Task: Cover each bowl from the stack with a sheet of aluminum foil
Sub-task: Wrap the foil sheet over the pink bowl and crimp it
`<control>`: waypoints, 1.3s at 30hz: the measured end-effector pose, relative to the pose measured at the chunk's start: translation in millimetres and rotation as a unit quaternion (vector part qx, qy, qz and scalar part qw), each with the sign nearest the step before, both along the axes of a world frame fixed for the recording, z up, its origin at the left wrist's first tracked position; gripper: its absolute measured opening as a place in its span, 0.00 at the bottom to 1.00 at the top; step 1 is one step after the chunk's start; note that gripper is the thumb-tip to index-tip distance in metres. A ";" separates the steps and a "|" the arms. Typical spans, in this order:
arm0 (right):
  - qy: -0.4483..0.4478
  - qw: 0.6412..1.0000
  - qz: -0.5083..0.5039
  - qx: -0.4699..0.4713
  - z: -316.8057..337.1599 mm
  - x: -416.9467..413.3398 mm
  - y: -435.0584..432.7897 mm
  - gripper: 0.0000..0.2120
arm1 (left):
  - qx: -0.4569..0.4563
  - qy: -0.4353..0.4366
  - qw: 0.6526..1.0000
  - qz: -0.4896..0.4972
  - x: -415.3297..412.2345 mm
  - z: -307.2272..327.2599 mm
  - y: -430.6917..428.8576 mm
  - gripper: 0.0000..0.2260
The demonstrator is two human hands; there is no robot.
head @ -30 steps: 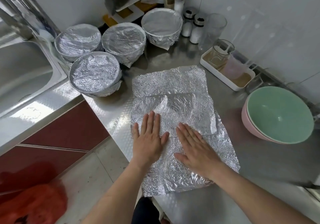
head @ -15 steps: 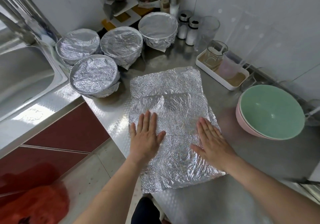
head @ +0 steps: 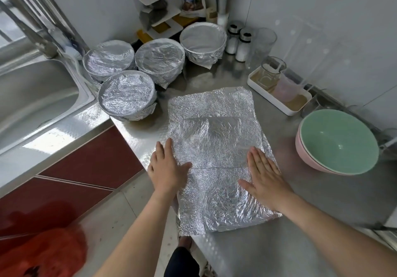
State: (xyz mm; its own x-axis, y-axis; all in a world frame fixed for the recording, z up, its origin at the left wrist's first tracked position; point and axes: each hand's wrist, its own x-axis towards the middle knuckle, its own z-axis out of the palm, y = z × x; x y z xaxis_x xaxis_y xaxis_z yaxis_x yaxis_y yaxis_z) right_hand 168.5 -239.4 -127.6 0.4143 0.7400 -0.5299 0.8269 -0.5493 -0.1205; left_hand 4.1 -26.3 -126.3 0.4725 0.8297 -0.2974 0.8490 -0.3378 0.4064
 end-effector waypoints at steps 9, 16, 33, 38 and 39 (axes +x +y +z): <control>-0.014 0.993 -0.096 0.067 3.9 -5.0 3.8 0.37 | -0.113 -0.075 0.981 0.137 -10.5 8.3 14.6 0.25; -0.065 0.922 -0.352 0.149 6.8 -1.9 -1.6 0.32 | -0.125 -0.029 0.984 0.122 -5.1 15.8 15.2 0.04; 0.318 0.727 -0.557 0.244 21.8 -44.2 36.4 0.03 | 0.095 -0.217 0.969 0.071 -10.1 77.5 28.6 0.14; 0.352 0.703 -0.566 0.248 18.2 -54.4 63.5 0.06 | 0.105 -0.258 0.957 0.077 4.3 91.4 54.3 0.14; 0.356 0.692 -0.576 0.249 15.7 -55.4 70.1 0.07 | 0.106 -0.259 0.958 0.069 9.8 95.5 59.8 0.14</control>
